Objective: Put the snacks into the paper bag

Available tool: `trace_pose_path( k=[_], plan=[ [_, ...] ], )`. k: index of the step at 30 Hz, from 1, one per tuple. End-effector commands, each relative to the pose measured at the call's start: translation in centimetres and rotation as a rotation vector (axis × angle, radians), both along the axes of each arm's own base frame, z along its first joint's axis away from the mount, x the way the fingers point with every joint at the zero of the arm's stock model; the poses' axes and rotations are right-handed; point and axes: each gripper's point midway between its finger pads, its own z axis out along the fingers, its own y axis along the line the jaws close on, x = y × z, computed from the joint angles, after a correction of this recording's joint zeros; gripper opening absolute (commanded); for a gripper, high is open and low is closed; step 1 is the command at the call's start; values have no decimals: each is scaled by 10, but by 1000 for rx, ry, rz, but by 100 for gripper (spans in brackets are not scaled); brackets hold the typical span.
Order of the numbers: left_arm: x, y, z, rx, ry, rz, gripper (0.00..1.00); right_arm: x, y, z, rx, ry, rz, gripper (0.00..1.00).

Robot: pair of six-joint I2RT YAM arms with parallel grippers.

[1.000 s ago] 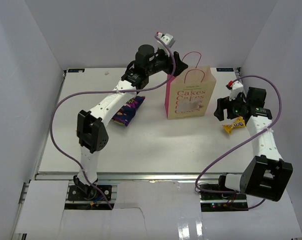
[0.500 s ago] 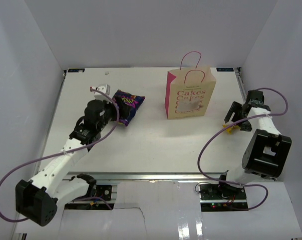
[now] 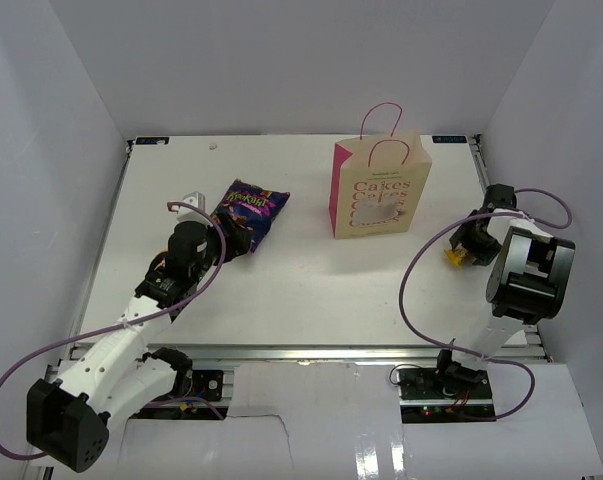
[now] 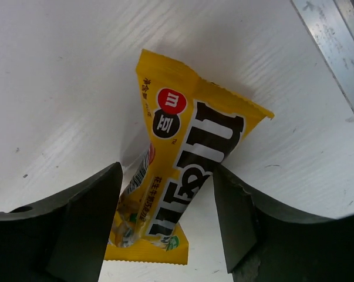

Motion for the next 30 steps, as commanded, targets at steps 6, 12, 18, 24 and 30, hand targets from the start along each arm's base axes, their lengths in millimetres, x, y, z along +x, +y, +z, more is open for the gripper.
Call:
trace_pose_path(
  k=[6,12,18,24,30],
  plan=[
    [-4,8,4,-27,-1,46,86,20,2,26,-12,-168,56,31],
    [-4,9,4,-26,-3,51,86,36,16,76,-66,-374,303,8],
    [-4,10,3,-21,-9,50,86,64,71,215,-195,-800,920,8],
    [-3,8,4,-24,-17,41,86,86,128,334,-397,-1085,1324,8],
    [-6,8,5,-31,-13,36,86,113,197,353,-449,-1158,1667,8]
  ],
)
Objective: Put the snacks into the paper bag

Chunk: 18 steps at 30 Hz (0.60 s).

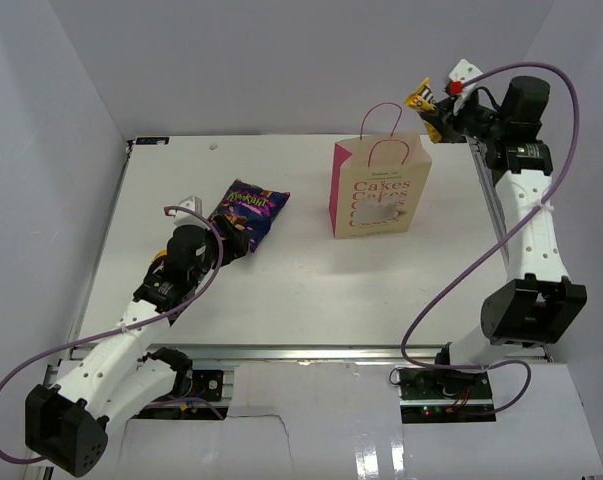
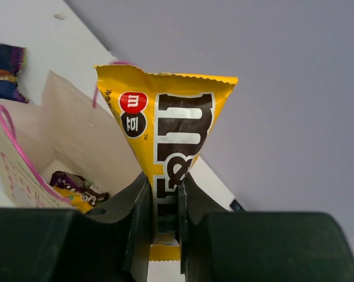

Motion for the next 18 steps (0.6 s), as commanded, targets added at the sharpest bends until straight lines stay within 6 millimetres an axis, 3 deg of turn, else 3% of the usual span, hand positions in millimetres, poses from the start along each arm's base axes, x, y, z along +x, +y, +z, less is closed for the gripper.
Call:
trace_pose_path(
  k=[1,2,3,4,5,7,9,11,14,15,18],
  plan=[
    [-3,2,10,-26,-30,3,86,9,38,-2,-121,-68,196,8],
    [-4,2,10,-29,-31,5,86,18,47,-13,-124,-40,225,8],
    [-6,3,10,-32,-30,6,86,22,51,-13,-132,-44,238,8],
    [-7,4,10,-36,-29,9,86,26,53,0,-138,-77,243,8],
    [-8,4,10,-34,-28,10,86,35,56,-11,-137,-49,255,8],
    [-11,7,11,-36,-29,19,86,42,58,-8,-136,-57,270,8],
    [-13,9,10,-36,-26,25,86,41,60,-9,-129,-49,282,8],
    [-15,10,10,-39,-27,31,86,31,79,-16,-128,-36,330,8],
    [-16,11,9,-41,-23,37,86,20,88,-20,-146,-44,349,9],
    [-16,12,8,-42,-22,39,86,18,88,-33,-145,-14,347,9],
    [-15,11,7,-39,-18,39,86,12,88,-38,-146,-9,343,10]
  ],
)
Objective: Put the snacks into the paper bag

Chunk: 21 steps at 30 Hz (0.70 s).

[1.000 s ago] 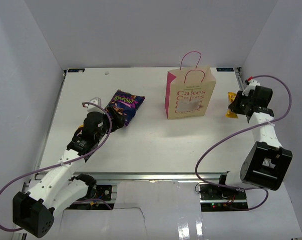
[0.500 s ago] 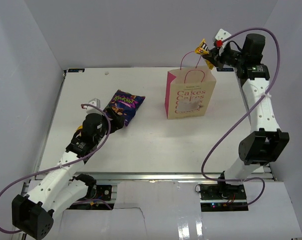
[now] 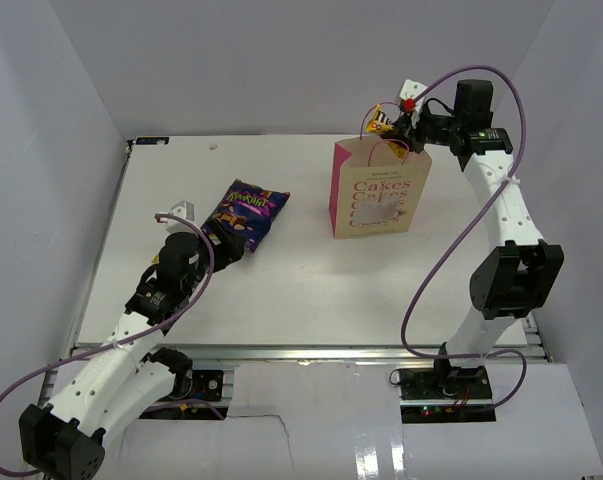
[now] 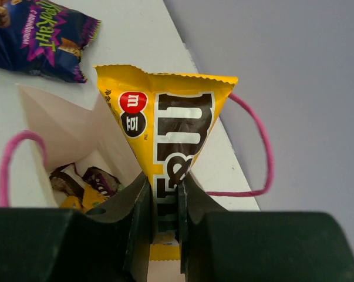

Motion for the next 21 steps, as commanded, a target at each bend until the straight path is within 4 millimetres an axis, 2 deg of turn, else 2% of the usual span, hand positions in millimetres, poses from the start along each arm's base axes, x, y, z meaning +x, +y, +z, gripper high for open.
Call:
trace_pose_path(
  k=[1,5,6,8,9,11,12,13,16,17,18,19,20,21],
  plan=[
    [0,4,-4,4,11,20,86,-16,5,20,-1,-77,30,11],
    [0,4,-6,6,19,24,86,-20,2,15,-11,-67,15,16],
    [0,5,-6,6,20,29,86,-21,2,14,-11,-65,12,25],
    [1,8,-9,5,33,50,86,-20,0,13,-14,-56,0,37],
    [-1,11,-14,14,58,68,86,-20,-1,14,-14,-54,-10,50],
    [1,21,-19,19,91,141,86,-20,-4,19,-14,-58,-30,59],
    [-1,31,-31,42,148,200,85,-19,-6,21,-11,-53,-50,61],
    [0,36,-31,50,167,227,85,-19,-9,26,-9,-60,-64,62],
    [2,61,-56,108,331,328,87,-19,-21,37,7,-55,-121,63],
    [-2,80,-67,125,405,392,90,-18,-24,39,8,-54,-145,63],
    [3,96,-78,142,469,455,91,-20,-31,45,22,-47,-175,64],
    [4,105,-83,153,508,504,91,-20,-35,47,28,-41,-201,64],
    [-7,117,-93,192,587,554,91,-18,-43,47,27,-34,-247,66],
    [-9,134,-105,247,652,633,91,-21,-46,52,41,-27,-274,66]
  ],
)
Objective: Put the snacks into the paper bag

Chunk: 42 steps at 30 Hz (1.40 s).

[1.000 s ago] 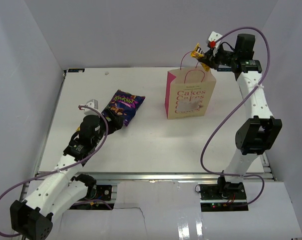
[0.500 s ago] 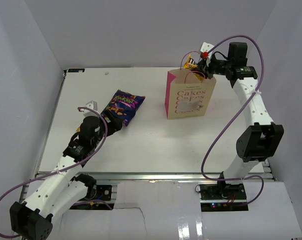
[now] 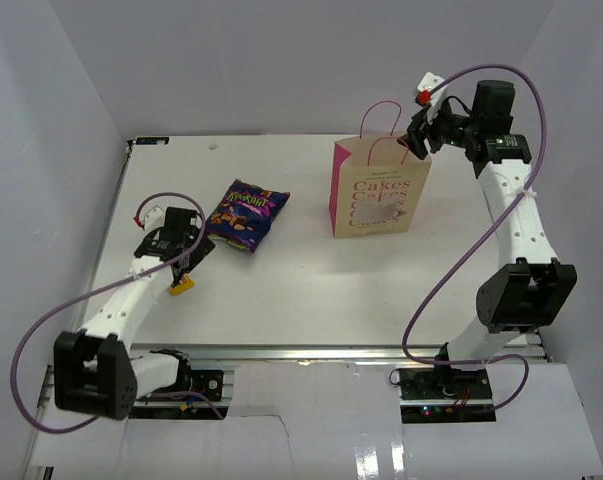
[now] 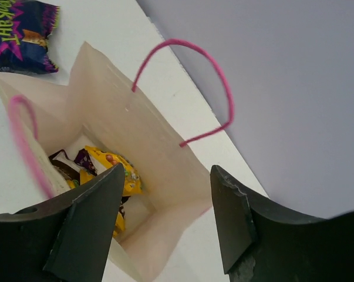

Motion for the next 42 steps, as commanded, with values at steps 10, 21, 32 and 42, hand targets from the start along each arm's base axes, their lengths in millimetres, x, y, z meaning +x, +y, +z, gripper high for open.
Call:
trace_pose_path(
  k=[10,21,32,42],
  plan=[
    [-10,95,-75,322,491,240,89,-19,-88,13,98,54,-322,71],
    [7,96,-95,199,463,146,28,-57,-98,-31,137,161,-330,71],
    [99,-2,76,-72,-273,-389,0,-104,-80,-86,174,332,-222,70],
    [117,-225,239,-139,-903,-1303,0,-142,-69,-153,189,486,-187,68]
  ],
)
